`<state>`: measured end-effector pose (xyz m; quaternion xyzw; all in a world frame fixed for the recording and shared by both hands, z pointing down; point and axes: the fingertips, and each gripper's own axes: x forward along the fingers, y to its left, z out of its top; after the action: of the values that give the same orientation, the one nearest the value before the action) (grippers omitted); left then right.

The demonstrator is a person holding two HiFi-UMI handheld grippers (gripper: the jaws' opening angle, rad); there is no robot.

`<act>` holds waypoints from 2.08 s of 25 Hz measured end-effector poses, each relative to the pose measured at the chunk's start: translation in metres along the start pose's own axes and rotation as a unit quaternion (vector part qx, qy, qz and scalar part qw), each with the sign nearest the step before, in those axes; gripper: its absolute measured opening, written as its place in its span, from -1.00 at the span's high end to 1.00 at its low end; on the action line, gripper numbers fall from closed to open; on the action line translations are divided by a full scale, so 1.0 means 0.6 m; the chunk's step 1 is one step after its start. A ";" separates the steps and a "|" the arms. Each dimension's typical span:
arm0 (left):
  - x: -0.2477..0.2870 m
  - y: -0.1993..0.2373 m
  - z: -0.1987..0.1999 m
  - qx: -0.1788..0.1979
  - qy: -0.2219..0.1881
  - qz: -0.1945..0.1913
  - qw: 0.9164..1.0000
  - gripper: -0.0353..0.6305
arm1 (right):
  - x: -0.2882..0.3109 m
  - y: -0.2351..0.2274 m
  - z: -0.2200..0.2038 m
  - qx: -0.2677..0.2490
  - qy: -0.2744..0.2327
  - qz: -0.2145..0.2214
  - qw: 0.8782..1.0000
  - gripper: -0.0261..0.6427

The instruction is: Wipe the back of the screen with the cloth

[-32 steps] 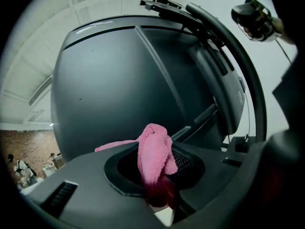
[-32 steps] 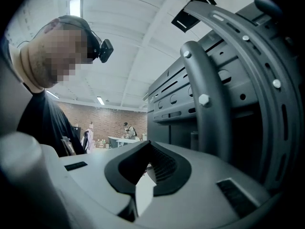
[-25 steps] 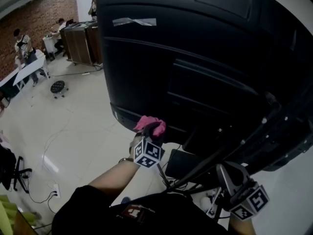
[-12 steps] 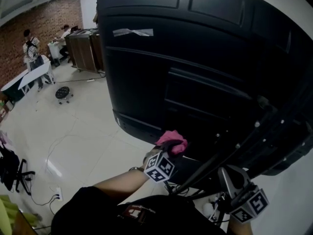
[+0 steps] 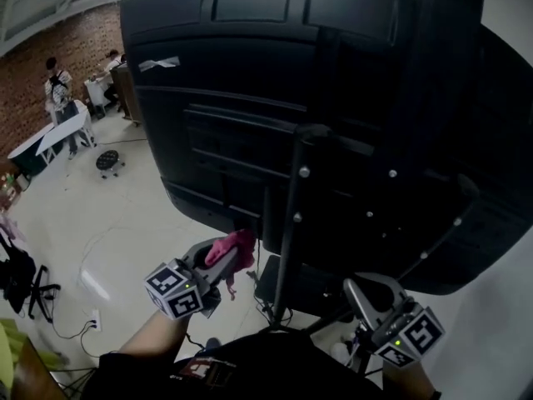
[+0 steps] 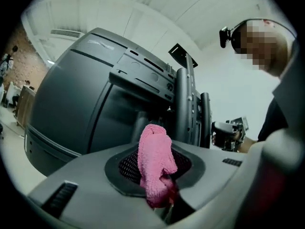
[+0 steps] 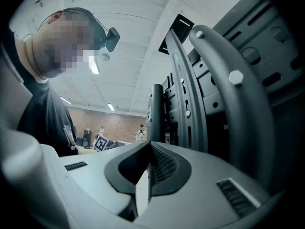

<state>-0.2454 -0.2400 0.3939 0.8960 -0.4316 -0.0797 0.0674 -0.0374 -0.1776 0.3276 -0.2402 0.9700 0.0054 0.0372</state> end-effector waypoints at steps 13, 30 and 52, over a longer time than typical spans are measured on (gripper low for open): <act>-0.047 0.017 0.104 -0.045 -0.051 -0.215 0.974 0.63 | 0.072 0.005 0.033 -0.006 -0.027 -0.119 0.992 0.90; 0.359 -0.589 0.451 0.432 -0.105 -0.109 0.889 0.63 | -0.449 -0.192 0.180 -0.083 -0.084 -0.138 0.983 0.90; 0.847 -0.940 0.440 0.642 -0.043 -0.033 0.765 0.63 | -0.655 -0.234 0.122 -0.039 -0.146 -0.194 0.969 0.90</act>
<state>0.4441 -0.3032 -0.0143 0.7392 -0.3543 0.1757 -0.5451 0.3796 -0.1165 0.2853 -0.4219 0.8879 0.0712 0.1694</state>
